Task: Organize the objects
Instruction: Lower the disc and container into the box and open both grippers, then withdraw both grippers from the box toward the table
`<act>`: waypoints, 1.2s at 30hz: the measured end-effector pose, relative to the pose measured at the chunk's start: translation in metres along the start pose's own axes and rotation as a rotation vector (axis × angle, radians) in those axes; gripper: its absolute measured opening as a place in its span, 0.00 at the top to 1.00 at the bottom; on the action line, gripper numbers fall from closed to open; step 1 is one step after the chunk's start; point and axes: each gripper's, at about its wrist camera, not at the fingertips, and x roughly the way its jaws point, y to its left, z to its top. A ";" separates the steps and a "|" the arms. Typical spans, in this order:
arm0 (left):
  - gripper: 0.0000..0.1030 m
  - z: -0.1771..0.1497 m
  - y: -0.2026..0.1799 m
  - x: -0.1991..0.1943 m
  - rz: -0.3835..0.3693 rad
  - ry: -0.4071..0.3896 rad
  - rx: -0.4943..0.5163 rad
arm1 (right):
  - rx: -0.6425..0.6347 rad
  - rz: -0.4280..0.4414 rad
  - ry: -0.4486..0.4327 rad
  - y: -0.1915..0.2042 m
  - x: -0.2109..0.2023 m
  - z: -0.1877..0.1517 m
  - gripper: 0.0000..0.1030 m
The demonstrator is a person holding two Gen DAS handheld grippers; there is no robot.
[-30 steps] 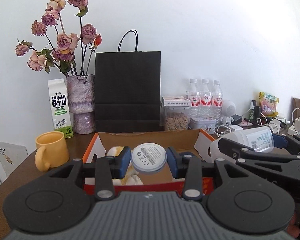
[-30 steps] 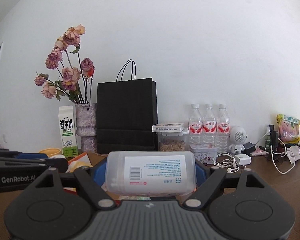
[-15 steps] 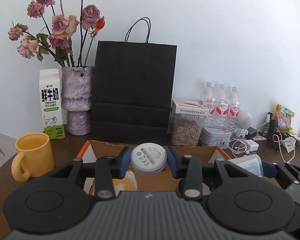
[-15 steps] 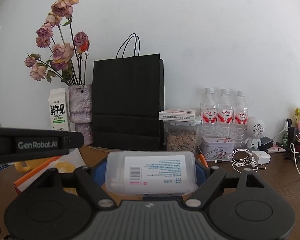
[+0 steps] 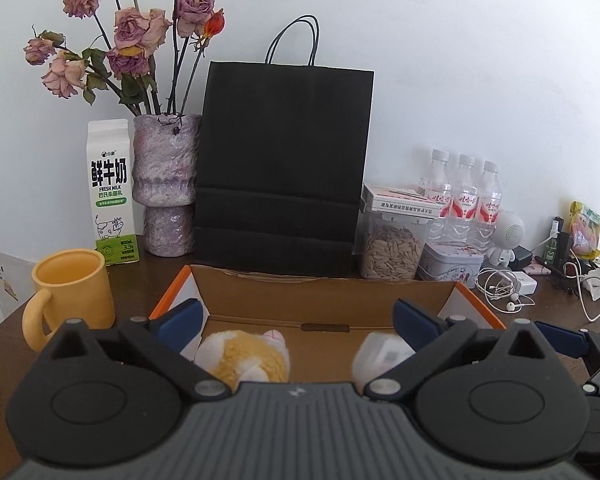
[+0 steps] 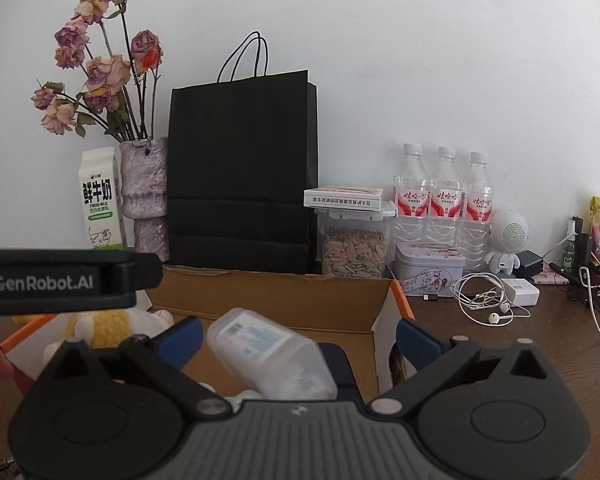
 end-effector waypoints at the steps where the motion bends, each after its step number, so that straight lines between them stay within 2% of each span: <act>1: 0.00 0.000 0.000 0.000 -0.001 0.000 0.002 | -0.001 -0.001 0.000 0.000 -0.001 -0.001 0.00; 7: 0.00 -0.004 -0.001 -0.005 -0.012 -0.013 0.009 | -0.004 -0.005 -0.003 0.001 -0.004 -0.002 0.00; 14: 0.00 -0.008 0.005 -0.022 -0.045 -0.076 0.004 | -0.015 -0.002 -0.021 0.003 -0.016 -0.003 0.00; 23: 0.00 -0.032 0.017 -0.057 -0.015 -0.096 0.033 | -0.050 -0.007 -0.011 -0.004 -0.050 -0.022 0.00; 26: 0.00 -0.041 0.024 -0.071 -0.033 -0.086 0.036 | -0.039 -0.007 -0.011 -0.009 -0.065 -0.028 0.00; 36: 0.00 -0.080 0.045 -0.112 -0.014 -0.047 0.006 | -0.013 -0.007 0.057 -0.019 -0.108 -0.068 0.00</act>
